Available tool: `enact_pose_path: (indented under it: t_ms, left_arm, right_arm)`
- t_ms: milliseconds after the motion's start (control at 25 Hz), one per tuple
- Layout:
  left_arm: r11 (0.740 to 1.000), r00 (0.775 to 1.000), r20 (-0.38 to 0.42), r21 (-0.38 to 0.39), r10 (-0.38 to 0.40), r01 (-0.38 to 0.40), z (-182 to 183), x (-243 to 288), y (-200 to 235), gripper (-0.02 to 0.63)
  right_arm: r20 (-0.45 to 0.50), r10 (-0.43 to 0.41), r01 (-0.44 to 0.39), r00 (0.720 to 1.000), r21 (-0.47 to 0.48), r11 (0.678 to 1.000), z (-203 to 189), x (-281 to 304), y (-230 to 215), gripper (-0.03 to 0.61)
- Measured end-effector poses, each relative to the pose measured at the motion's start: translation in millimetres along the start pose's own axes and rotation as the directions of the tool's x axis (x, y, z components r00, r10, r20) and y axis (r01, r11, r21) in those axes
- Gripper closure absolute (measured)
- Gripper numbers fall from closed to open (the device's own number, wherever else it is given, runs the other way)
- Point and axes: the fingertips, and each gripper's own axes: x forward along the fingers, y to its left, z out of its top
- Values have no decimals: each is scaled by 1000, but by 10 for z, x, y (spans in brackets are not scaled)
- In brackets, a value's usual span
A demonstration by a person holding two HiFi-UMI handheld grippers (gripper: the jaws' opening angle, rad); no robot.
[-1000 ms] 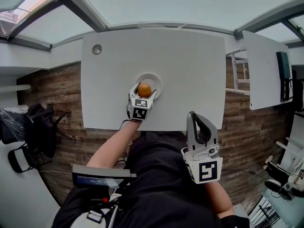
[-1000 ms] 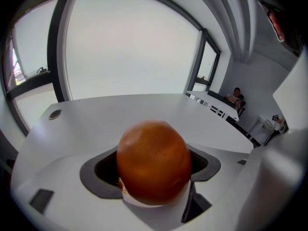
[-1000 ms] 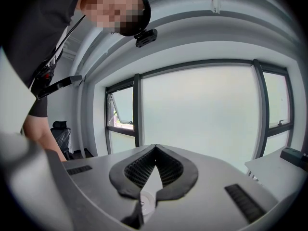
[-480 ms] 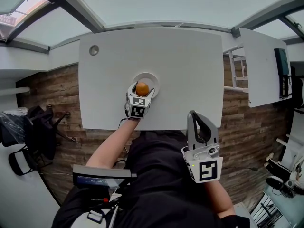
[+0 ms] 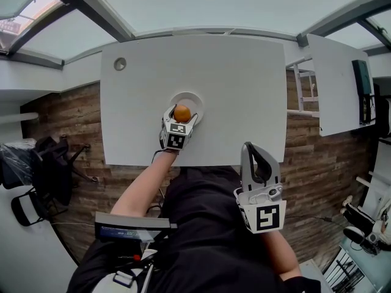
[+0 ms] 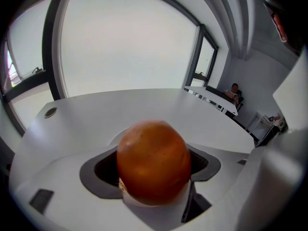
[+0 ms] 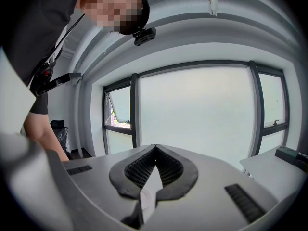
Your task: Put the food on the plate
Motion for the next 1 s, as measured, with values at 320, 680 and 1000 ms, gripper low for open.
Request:
enact_pose_path:
  t_ms: [320, 680, 1000]
  left_arm:
    - [1000, 1000, -6, -14, 27, -27, -20, -41, 55, 261]
    - [1000, 1000, -6, -18, 23, -23, -41, 3, 37, 261]
    - [1000, 999, -19, -7, 28, -28, -101, 28, 54, 232]
  right_arm:
    - [19, 3, -3, 1000, -25, 1000, 14, -50, 46, 581]
    - [20, -11, 12, 1000, -39, 999, 0, -131, 3, 581]
    - [29, -17, 18, 999, -57, 998, 20, -150, -4, 581]
